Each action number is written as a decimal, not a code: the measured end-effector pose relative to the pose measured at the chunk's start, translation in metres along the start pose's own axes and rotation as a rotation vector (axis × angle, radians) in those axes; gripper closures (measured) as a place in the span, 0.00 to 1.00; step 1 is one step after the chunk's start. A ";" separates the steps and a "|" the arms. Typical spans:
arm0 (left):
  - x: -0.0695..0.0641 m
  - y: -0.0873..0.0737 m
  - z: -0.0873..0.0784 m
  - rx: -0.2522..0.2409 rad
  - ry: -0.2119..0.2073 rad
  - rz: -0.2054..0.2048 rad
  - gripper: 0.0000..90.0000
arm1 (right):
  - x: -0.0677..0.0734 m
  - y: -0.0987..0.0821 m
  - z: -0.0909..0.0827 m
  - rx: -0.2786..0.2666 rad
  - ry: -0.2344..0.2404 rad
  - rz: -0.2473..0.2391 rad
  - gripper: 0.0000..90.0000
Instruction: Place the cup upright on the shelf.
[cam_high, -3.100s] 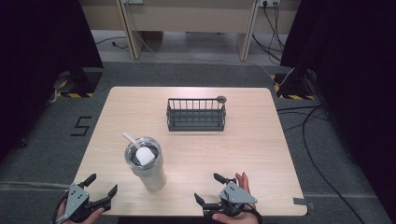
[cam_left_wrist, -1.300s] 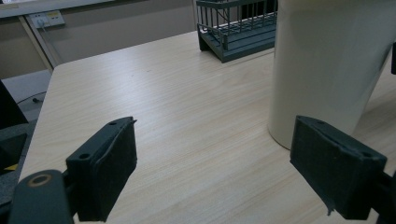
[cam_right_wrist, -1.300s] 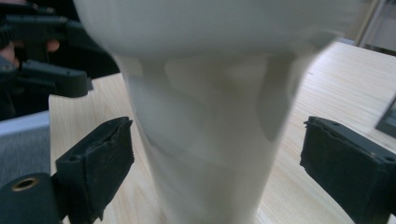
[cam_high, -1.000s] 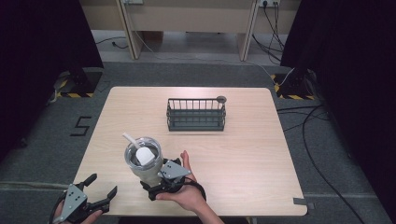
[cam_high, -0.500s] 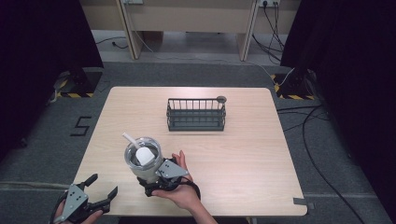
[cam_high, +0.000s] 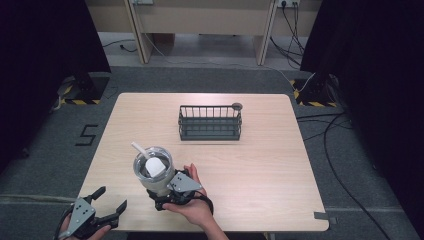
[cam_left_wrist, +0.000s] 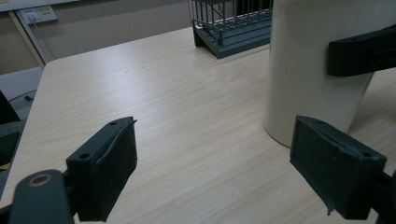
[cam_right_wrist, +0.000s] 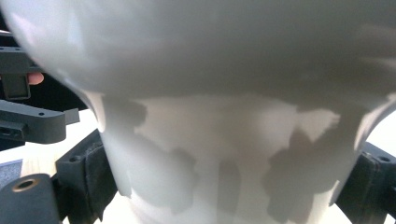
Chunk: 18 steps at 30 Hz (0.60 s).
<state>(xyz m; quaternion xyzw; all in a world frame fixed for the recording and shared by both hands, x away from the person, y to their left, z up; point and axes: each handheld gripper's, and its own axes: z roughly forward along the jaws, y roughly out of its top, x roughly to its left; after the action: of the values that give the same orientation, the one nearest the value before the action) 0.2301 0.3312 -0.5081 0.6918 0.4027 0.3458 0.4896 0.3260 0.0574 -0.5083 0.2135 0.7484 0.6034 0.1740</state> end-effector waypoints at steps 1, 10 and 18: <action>0.000 0.000 0.000 0.000 0.000 0.000 0.16 | 0.000 0.000 0.000 0.000 -0.002 0.001 0.11; 0.000 0.000 0.000 -0.004 -0.002 0.000 0.16 | 0.001 0.002 0.001 0.007 -0.011 0.010 0.11; 0.001 0.000 -0.001 -0.009 -0.005 -0.010 0.16 | -0.002 0.010 -0.001 -0.024 -0.023 0.028 0.12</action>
<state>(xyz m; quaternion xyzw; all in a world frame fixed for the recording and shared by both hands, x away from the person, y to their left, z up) 0.2298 0.3321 -0.5075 0.6883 0.4035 0.3435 0.4953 0.3283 0.0568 -0.4979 0.2289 0.7358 0.6123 0.1769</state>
